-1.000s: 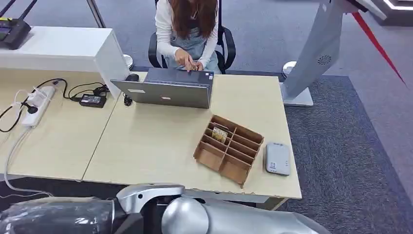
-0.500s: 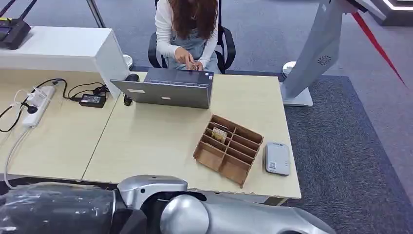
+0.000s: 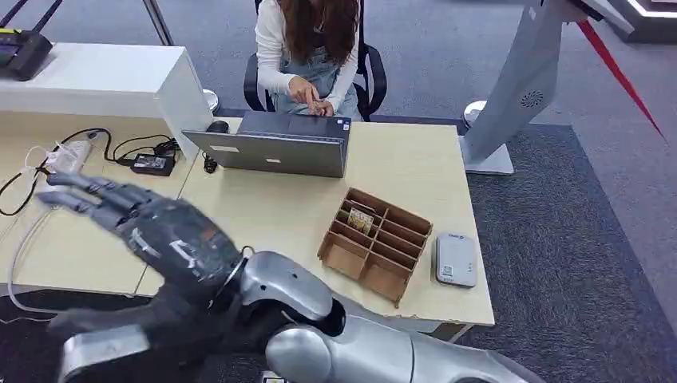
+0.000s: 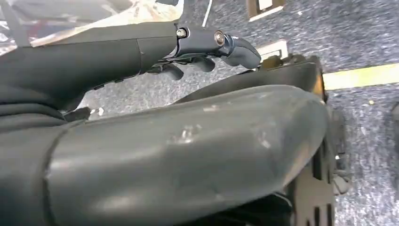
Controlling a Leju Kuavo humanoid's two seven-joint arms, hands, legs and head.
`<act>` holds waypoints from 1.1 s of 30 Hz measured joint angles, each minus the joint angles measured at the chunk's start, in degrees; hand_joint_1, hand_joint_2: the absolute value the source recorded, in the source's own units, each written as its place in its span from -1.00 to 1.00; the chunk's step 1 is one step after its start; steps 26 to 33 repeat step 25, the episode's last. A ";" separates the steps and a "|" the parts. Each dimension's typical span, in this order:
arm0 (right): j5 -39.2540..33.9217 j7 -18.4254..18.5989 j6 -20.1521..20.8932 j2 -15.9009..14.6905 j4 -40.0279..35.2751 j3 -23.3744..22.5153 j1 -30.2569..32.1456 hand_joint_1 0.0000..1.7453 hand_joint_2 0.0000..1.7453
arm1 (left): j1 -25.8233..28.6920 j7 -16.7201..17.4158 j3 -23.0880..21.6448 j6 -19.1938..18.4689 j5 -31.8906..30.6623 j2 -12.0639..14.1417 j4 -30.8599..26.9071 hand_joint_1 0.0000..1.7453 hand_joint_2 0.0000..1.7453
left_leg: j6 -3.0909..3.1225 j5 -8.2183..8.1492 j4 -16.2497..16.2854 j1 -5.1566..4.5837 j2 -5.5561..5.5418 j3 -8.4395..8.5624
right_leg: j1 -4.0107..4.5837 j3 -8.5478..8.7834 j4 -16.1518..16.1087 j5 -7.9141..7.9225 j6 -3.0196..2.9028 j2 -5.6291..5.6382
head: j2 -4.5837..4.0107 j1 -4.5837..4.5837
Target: Pass the card to the sensor for recognition and then transmit it.
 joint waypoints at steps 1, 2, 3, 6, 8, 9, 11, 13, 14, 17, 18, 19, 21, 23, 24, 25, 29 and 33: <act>3.05 0.66 -2.68 -1.16 0.57 -2.19 1.19 -1.00 -1.00 | 0.02 0.46 0.04 0.00 0.09 0.00 0.02 -1.00 -1.00 | 0.00 0.00 0.01 -0.02 -0.01 -0.01 | 0.00 0.02 0.00 0.01 0.01 0.00 | 0.00 0.00; 4.05 1.29 -3.95 -2.34 0.83 -4.59 2.17 -1.00 -1.00 | 0.03 0.83 0.07 0.00 0.22 0.00 0.02 -1.00 -1.00 | 0.01 0.00 0.02 -0.06 0.00 -0.01 | -0.01 0.00 0.00 0.03 0.02 0.01 | 0.00 0.00; 4.55 1.73 -4.33 -3.10 1.05 -6.21 3.17 -1.00 -1.00 | 0.03 1.00 0.09 0.00 0.26 0.00 0.02 -1.00 -1.00 | 0.01 -0.01 0.03 -0.12 0.04 -0.01 | -0.02 -0.02 0.00 0.05 0.02 0.03 | 0.00 0.00; 5.14 2.25 -4.36 -5.81 1.26 -11.42 5.68 -1.00 -1.00 | 0.05 1.35 0.17 0.07 0.39 -0.02 0.09 -1.00 -1.00 | 0.03 -0.02 0.06 -0.11 0.00 -0.05 | -0.10 -0.02 0.00 0.03 0.04 0.00 | 0.00 0.00; 5.60 2.44 -4.42 -6.66 1.26 -13.82 6.83 -1.00 -1.00 | 0.05 1.38 0.22 0.09 0.44 -0.02 0.13 -1.00 -1.00 | 0.04 -0.05 0.06 -0.11 0.04 -0.04 | -0.10 -0.06 0.00 0.03 0.04 0.03 | 0.00 -0.02; 5.77 2.66 -4.57 -6.97 1.26 -14.72 7.26 -1.00 -1.00 | 0.04 1.44 0.24 0.09 0.55 -0.02 0.18 -1.00 -1.00 | 0.05 -0.06 0.05 -0.10 0.08 -0.03 | -0.09 -0.07 0.00 0.03 0.04 0.09 | 0.00 -0.02; 5.71 3.69 -5.34 -7.82 1.15 -16.74 8.45 -1.00 -1.00 | 0.04 1.66 0.31 0.17 0.59 -0.04 0.22 -1.00 -1.00 | 0.05 -0.06 0.06 -0.08 0.05 -0.03 | -0.08 -0.08 -0.01 0.01 0.05 0.06 | 0.00 -0.02; 5.06 4.26 -6.54 -8.92 0.70 -19.01 10.03 -1.00 -1.00 | 0.05 1.79 0.37 0.26 0.70 -0.11 0.33 -1.00 -1.00 | 0.05 -0.06 0.05 -0.07 0.01 -0.06 | -0.07 -0.08 -0.01 0.01 0.04 0.04 | 0.00 0.00; 4.40 4.30 -7.16 -9.53 0.35 -20.39 10.80 -1.00 -1.00 | 0.05 1.88 0.39 0.31 0.70 -0.17 0.39 -1.00 -1.00 | 0.05 -0.06 0.04 -0.07 0.03 -0.04 | -0.07 -0.09 -0.01 0.01 0.04 0.06 | 0.00 0.00; 2.89 3.91 -8.82 -11.28 -0.97 -24.08 12.99 -1.00 1.00 | 0.05 2.25 0.42 0.37 0.70 -0.20 0.46 -1.00 -1.00 | 0.05 -0.06 0.04 -0.08 0.03 -0.06 | -0.08 -0.07 -0.01 0.01 0.04 0.06 | 0.00 0.00; 2.41 3.58 -9.43 -11.82 -1.40 -25.11 13.75 -1.00 1.00 | 0.05 2.44 0.42 0.44 0.70 -0.20 0.46 -1.00 -1.00 | 0.05 -0.06 0.05 -0.08 0.04 -0.06 | -0.08 -0.07 -0.01 0.01 0.04 0.06 | 0.00 0.00; 1.99 3.25 -10.06 -12.19 -1.93 -26.12 14.49 -1.00 1.00 | 0.05 2.53 0.44 0.48 0.70 -0.20 0.48 -1.00 -1.00 | 0.05 -0.06 0.05 -0.09 0.04 -0.06 | -0.08 -0.07 -0.01 0.01 0.04 0.06 | 0.00 0.00; 0.48 2.25 -10.93 -13.02 -3.15 -28.30 15.92 -1.00 1.00 | 0.05 2.93 0.46 0.50 0.74 -0.22 0.50 -1.00 -1.00 | 0.05 -0.06 0.05 -0.10 0.04 -0.06 | -0.09 -0.07 -0.01 0.02 0.04 0.06 | 0.00 0.00; -0.63 1.37 -10.91 -13.59 -4.13 -29.99 17.04 -1.00 1.00 | 0.04 3.10 0.50 0.50 0.76 -0.20 0.55 -1.00 -1.00 | 0.05 -0.06 0.05 -0.10 0.04 -0.06 | -0.09 -0.07 -0.01 0.02 0.04 0.06 | 0.00 0.00; -0.71 1.03 -10.78 -13.79 -4.48 -30.57 17.53 -1.00 1.00 | 0.04 3.17 0.52 0.50 0.72 -0.20 0.55 -1.00 -1.00 | 0.05 -0.06 0.05 -0.09 0.05 -0.06 | -0.09 -0.07 -0.01 0.02 0.04 0.06 | 0.00 0.00; -0.67 0.59 -10.57 -13.96 -4.85 -30.89 17.86 -1.00 1.00 | 0.04 3.23 0.52 0.50 0.61 -0.20 0.55 -1.00 -1.00 | 0.05 -0.06 0.05 -0.09 0.04 -0.06 | -0.09 -0.07 -0.01 0.02 0.04 0.06 | 0.00 0.00; -0.67 0.59 -10.57 -13.96 -4.85 -30.89 17.86 -1.00 1.00 | 0.04 3.23 0.52 0.50 0.61 -0.20 0.55 -1.00 -1.00 | 0.05 -0.06 0.05 -0.09 0.04 -0.06 | -0.09 -0.07 -0.01 0.02 0.04 0.06 | 0.00 0.00; -0.67 0.59 -10.57 -13.96 -4.85 -30.89 17.86 -1.00 1.00 | 0.04 3.23 0.52 0.50 0.61 -0.20 0.55 -1.00 -1.00 | 0.05 -0.06 0.05 -0.09 0.04 -0.06 | -0.09 -0.07 -0.01 0.02 0.04 0.06 | 0.00 0.00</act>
